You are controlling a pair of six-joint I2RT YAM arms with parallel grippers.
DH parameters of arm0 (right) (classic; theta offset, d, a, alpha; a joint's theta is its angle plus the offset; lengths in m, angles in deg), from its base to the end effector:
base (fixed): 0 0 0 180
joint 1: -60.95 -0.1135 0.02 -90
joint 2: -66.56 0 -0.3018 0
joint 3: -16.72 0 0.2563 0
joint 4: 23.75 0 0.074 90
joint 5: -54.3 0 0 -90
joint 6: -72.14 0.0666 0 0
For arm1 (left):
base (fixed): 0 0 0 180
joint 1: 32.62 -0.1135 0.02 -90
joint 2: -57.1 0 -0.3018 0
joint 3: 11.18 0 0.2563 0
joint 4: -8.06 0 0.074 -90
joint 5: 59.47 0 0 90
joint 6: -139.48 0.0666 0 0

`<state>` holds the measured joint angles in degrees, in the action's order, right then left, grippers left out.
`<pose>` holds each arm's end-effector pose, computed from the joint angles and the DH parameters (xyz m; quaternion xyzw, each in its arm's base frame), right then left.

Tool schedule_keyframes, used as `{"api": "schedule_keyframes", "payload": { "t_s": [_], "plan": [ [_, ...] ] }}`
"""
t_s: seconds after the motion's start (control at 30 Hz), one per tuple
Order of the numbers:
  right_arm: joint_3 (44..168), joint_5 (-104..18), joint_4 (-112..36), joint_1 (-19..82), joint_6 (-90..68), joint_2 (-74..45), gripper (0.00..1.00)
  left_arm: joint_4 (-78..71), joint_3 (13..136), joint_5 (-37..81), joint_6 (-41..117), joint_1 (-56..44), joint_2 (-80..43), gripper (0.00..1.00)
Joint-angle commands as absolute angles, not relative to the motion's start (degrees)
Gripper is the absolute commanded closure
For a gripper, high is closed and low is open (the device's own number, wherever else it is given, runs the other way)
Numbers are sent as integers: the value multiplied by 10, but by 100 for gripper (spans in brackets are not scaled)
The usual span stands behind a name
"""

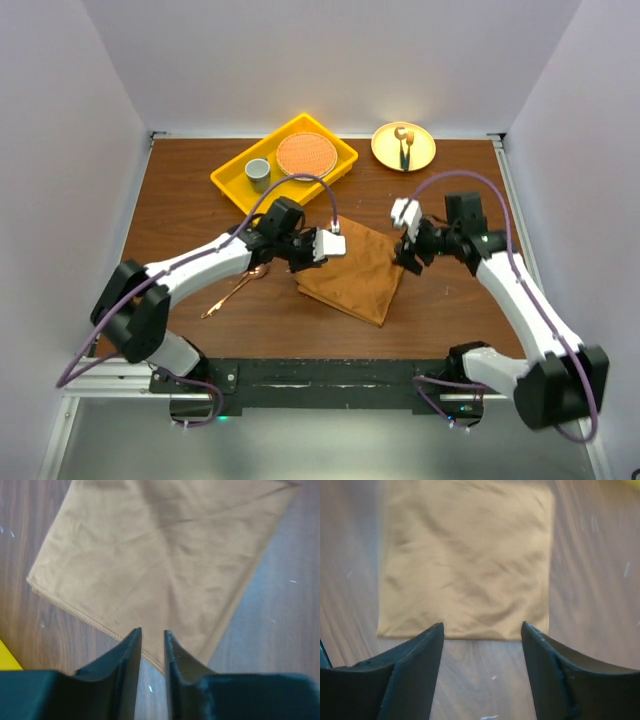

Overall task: Fold the napkin into a case and place the utensils inside
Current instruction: Turn over the upper triangle folded napkin at the center of the board, then smooth out the lower triangle-folded napkin at the center of the board.

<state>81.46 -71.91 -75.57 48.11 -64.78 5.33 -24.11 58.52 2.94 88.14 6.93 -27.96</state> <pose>0.2014 0.0863 0.2983 -0.5384 0.7151 0.1786 0.4085 0.2356 -0.2345 0.2482 0.6380 0.6480 -0.2250 0.3500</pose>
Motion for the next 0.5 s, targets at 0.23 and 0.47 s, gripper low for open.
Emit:
{"api": "schedule_keyframes", "payload": {
  "t_s": [0.23, 0.47],
  "plan": [
    [870, -649, -634, 551, -278, -156, 71, -200, 588, 88, 890, 69, -399, 96],
    [850, -640, -570, 551, -224, -261, 77, -235, 564, 130, 906, 100, -420, 100]
  ]
}}
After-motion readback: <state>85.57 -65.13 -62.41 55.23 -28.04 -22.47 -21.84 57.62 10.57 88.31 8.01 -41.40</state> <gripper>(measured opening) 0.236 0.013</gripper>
